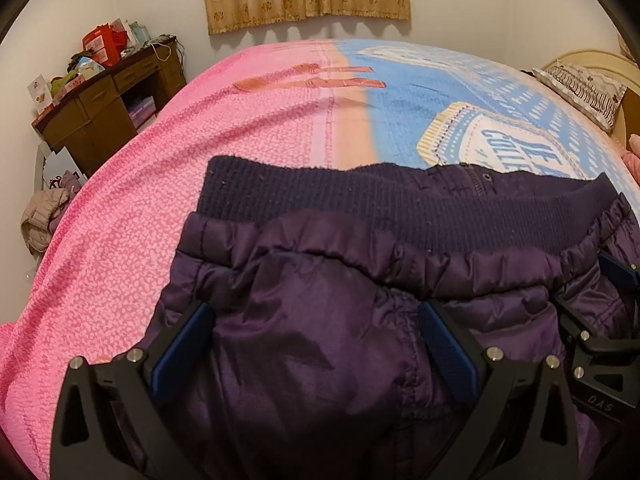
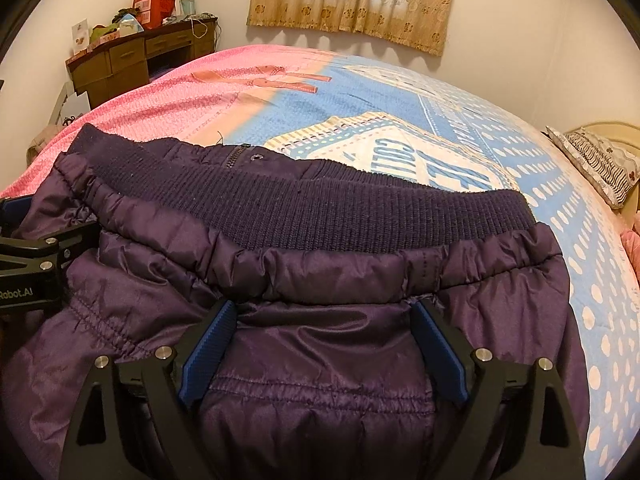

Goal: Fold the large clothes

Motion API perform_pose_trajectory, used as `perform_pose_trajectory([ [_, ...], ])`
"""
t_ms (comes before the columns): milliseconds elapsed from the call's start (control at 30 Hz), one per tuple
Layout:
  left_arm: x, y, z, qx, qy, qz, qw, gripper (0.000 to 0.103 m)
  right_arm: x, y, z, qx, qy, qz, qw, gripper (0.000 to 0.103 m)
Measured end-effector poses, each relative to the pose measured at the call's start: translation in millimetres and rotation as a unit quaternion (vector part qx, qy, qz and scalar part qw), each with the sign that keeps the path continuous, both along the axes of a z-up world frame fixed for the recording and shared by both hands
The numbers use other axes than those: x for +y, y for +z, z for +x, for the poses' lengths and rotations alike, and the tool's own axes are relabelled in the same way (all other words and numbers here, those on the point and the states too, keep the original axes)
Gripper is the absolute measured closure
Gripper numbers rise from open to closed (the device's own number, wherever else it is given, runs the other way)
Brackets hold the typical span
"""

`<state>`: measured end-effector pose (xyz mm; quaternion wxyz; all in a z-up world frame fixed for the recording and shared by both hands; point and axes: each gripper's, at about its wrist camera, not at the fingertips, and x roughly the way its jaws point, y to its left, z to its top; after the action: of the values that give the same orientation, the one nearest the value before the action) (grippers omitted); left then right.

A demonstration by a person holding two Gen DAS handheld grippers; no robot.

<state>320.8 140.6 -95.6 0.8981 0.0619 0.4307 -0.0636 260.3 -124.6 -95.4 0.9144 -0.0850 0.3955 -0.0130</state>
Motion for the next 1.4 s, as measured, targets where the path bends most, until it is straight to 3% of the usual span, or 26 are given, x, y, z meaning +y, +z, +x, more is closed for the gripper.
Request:
perform_pose_trajectory([
  [433, -1, 3, -1, 0.0, 0.002, 0.004, 1.0, 0.0, 6, -2, 2, 0.005, -0.004, -0.024, 1.0, 0.013],
  [533, 5, 11, 0, 0.008, 0.003, -0.013, 0.9999, 0.0, 7, -2, 2, 0.006, -0.004, -0.031, 0.999, 0.013],
  [600, 11, 25, -12, -0.008, 0.002, -0.014, 0.9999, 0.003, 8, -2, 1, 0.005, -0.004, -0.033, 0.999, 0.013],
  [700, 40, 58, -53, -0.03, -0.011, -0.084, 0.996, 0.0, 4, 5, -1, 0.011, 0.0, -0.021, 1.0, 0.013],
  [800, 81, 68, -97, -0.055, -0.006, -0.133, 0.9896, 0.0, 2, 23, -21, -0.004, -0.004, -0.016, 1.0, 0.012],
  [1000, 148, 33, -150, -0.04, 0.014, -0.19, 0.9809, 0.0, 12, 65, -78, -0.093, 0.014, 0.04, 0.995, 0.012],
  [1100, 164, 15, -147, -0.012, 0.015, -0.268, 0.9633, 0.0, 27, 62, -83, -0.088, 0.043, 0.047, 0.994, 0.012],
  [1200, 173, -4, -138, 0.018, 0.009, -0.381, 0.9245, 0.0, 34, 46, -80, -0.078, 0.05, 0.028, 0.995, 0.012],
  [1267, 171, -18, -128, 0.031, 0.013, -0.421, 0.9065, 0.0, 32, 32, -76, -0.059, 0.048, 0.033, 0.997, 0.012],
  [1300, 170, -22, -123, 0.034, 0.012, -0.433, 0.9005, 0.0, 31, 25, -76, -0.054, 0.048, 0.038, 0.997, 0.012],
  [1400, 164, -33, -112, 0.045, 0.017, -0.444, 0.8945, 0.0, 22, 16, -76, -0.063, 0.052, 0.058, 0.995, 0.012],
])
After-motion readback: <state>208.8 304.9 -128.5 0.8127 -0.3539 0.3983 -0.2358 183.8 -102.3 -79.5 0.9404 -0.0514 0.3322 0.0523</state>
